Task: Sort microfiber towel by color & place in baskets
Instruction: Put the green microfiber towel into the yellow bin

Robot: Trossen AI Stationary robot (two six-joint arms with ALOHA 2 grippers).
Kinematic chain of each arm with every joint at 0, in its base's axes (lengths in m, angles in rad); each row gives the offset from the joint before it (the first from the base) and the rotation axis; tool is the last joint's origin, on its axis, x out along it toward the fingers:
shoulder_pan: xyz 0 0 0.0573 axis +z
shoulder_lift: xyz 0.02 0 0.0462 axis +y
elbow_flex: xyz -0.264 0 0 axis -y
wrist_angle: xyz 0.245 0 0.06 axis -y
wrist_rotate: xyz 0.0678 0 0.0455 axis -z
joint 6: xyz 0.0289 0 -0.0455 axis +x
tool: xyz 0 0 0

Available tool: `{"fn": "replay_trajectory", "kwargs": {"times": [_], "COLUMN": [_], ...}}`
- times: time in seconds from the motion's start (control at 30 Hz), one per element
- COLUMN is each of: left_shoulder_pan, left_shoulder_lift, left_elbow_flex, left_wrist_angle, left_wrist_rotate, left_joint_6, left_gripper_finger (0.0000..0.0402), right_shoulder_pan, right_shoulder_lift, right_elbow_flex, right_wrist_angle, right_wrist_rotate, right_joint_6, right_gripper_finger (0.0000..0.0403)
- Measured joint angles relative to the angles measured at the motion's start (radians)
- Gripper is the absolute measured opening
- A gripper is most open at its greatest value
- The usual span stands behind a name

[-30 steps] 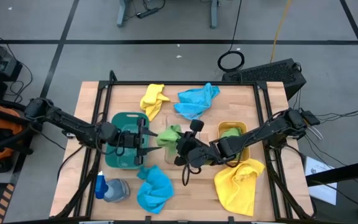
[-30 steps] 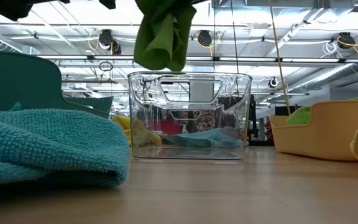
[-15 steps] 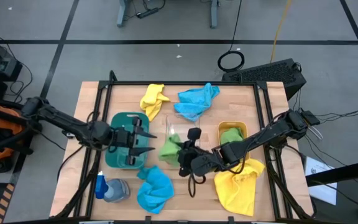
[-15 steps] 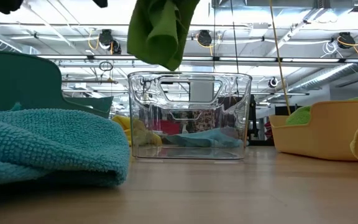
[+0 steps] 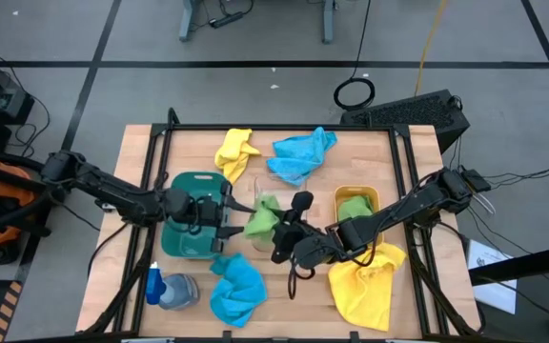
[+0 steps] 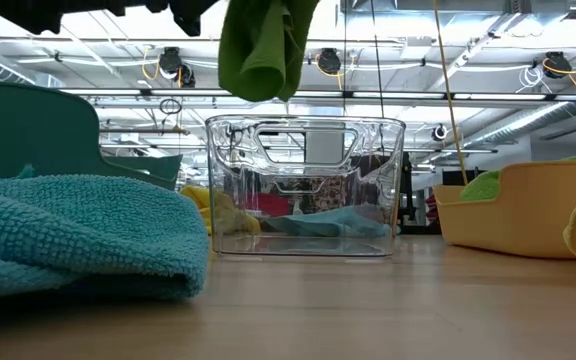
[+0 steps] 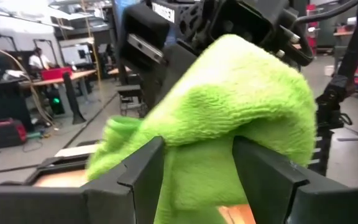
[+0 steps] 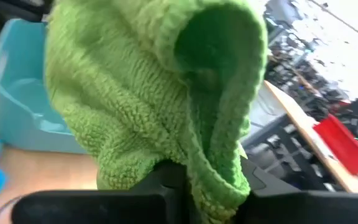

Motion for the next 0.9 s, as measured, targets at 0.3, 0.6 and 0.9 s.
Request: {"fn": "replay_trajectory", "kwargs": {"times": [0.3, 0.6, 0.9], "left_shoulder_pan": [0.001, 0.001, 0.026], "left_shoulder_lift": [0.005, -0.013, -0.009], "left_elbow_flex": [0.002, 0.002, 0.002], "left_wrist_angle": [-0.003, -0.01, -0.079], "left_wrist_rotate": [0.044, 0.132, 0.077], "left_joint_6": [-0.025, -0.059, -0.066], "left_gripper_finger": [0.0199, 0.0199, 0.0199], "right_shoulder_pan": [-0.004, -0.004, -0.005], "right_shoulder_lift": [0.0, 0.0, 0.0], "right_elbow_flex": [0.0, 0.0, 0.0], "right_wrist_angle": [0.0, -0.015, 0.018], "right_wrist_rotate": [0.036, 0.029, 0.034], "right_joint_6": [-0.049, -0.071, -0.099], "right_gripper_finger": [0.0093, 0.0094, 0.0093]}}
